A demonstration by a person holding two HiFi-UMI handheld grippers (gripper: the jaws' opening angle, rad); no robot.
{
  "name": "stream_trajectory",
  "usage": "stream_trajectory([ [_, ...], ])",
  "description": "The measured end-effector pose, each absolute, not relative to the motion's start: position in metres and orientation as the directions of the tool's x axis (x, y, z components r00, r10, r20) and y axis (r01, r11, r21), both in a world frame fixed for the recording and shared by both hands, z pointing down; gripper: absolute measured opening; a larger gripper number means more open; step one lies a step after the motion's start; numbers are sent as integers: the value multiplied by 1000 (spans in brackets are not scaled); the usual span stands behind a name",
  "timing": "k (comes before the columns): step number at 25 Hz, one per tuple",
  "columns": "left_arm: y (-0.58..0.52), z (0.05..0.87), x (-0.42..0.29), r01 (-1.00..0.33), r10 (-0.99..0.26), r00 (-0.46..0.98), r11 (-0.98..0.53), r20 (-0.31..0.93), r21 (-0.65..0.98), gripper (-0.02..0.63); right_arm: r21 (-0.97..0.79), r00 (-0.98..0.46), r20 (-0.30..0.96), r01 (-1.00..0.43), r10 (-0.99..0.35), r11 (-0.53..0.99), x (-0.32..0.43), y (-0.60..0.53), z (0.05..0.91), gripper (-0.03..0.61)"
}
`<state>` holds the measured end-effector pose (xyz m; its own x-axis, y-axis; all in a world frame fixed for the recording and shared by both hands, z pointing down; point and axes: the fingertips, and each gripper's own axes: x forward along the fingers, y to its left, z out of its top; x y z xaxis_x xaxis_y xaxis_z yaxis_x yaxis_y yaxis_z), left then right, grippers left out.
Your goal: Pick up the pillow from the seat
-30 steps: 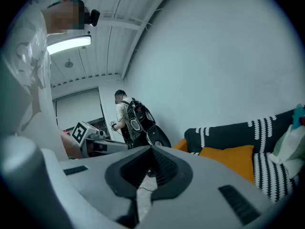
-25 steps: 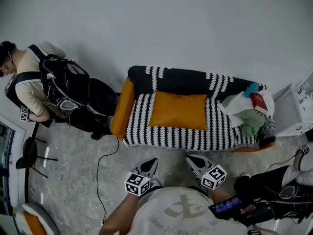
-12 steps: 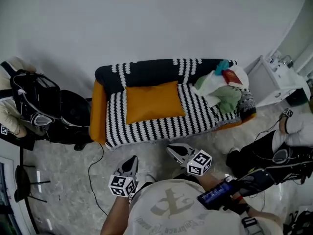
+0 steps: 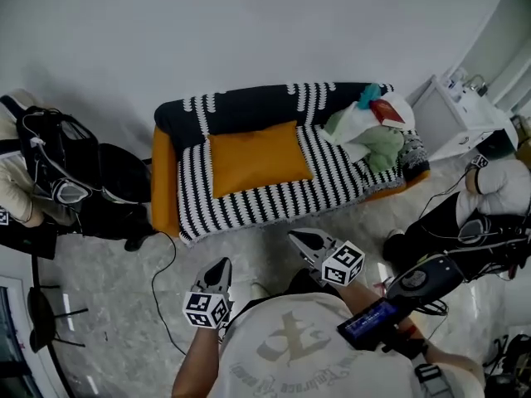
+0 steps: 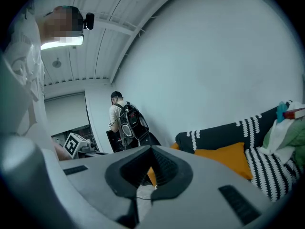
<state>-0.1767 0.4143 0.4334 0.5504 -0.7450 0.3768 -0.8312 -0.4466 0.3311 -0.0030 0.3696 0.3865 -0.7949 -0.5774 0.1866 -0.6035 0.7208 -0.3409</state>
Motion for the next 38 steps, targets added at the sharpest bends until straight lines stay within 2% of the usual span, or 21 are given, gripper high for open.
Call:
stream_trajectory([
  [13,377,436,-173,-827,-717,559,-451,416,334,11,-308,-794,259,-607,-550,733,-7,336,396,12],
  [22,320,439,-157,-846,-731,532,-441,427,298,11,-313,-818,222,-576,-531,755,6,277,405,12],
  [38,244,431,-92,-843,-699,535,-480,474,243,11,-368,-806,206,-589,-555,719,71,209,416,12],
])
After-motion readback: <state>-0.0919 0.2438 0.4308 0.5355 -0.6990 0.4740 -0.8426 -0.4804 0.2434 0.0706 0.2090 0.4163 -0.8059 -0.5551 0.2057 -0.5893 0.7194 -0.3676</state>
